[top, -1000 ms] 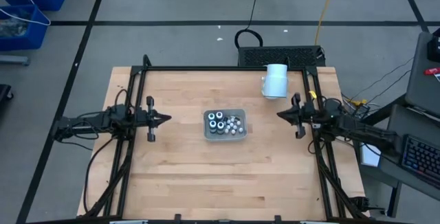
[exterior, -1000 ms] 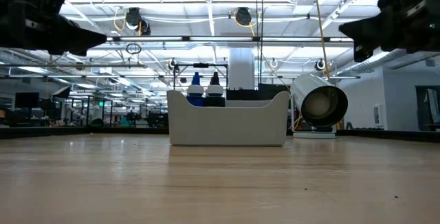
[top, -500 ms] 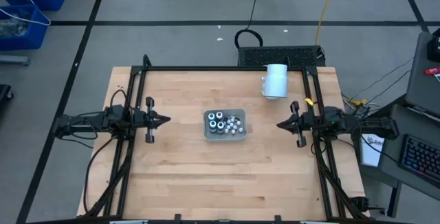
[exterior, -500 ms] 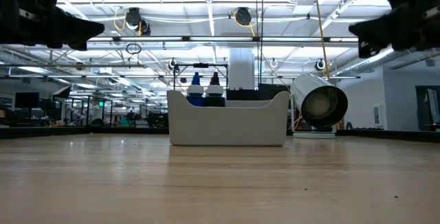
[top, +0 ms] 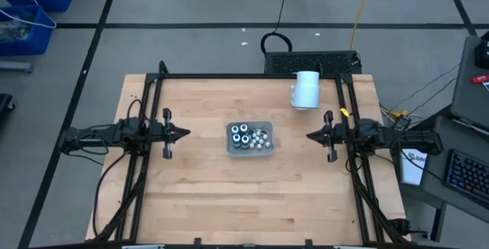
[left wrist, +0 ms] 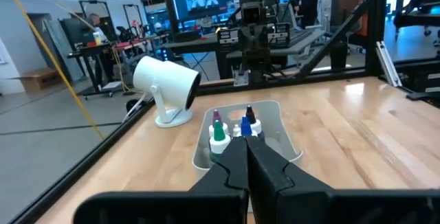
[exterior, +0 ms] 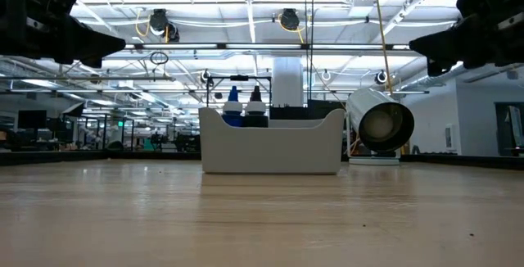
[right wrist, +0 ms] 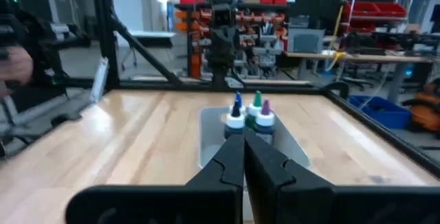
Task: Pick & Place food coloring
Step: Return to Home Position
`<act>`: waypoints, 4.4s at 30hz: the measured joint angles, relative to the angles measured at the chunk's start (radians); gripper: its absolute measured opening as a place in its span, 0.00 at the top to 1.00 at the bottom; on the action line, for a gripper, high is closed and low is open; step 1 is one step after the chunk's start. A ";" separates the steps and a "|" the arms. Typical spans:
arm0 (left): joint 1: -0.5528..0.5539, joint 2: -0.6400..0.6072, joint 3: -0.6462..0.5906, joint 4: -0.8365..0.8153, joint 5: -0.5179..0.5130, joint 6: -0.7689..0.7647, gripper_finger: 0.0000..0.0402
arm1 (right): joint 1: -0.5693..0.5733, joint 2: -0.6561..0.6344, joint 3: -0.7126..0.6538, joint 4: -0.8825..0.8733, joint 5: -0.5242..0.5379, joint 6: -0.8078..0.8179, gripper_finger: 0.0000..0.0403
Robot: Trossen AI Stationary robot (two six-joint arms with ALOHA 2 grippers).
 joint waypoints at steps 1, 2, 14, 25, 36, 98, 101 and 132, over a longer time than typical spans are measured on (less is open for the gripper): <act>0.000 0.000 0.000 -0.001 0.000 0.001 1.00 | 0.000 0.001 -0.012 0.009 -0.001 0.008 1.00; 0.000 0.000 0.000 -0.001 0.000 0.001 1.00 | 0.000 0.000 -0.026 0.018 -0.001 0.011 1.00; 0.000 0.002 0.001 -0.010 -0.001 -0.029 0.98 | 0.000 0.011 -0.059 0.064 -0.001 0.032 1.00; 0.000 0.002 -0.002 0.027 -0.009 -0.025 0.99 | 0.000 0.011 -0.060 0.064 0.000 0.037 1.00; 0.000 0.002 -0.002 0.034 -0.009 -0.024 0.90 | 0.000 0.011 -0.061 0.064 0.000 0.038 1.00; 0.000 0.002 -0.001 0.036 -0.009 -0.023 0.87 | 0.000 0.012 -0.061 0.063 0.000 0.037 1.00; 0.000 0.002 -0.001 0.036 -0.009 -0.023 0.87 | 0.000 0.012 -0.061 0.063 0.000 0.037 1.00; 0.000 0.002 -0.001 0.036 -0.009 -0.023 0.87 | 0.000 0.012 -0.061 0.063 0.000 0.037 1.00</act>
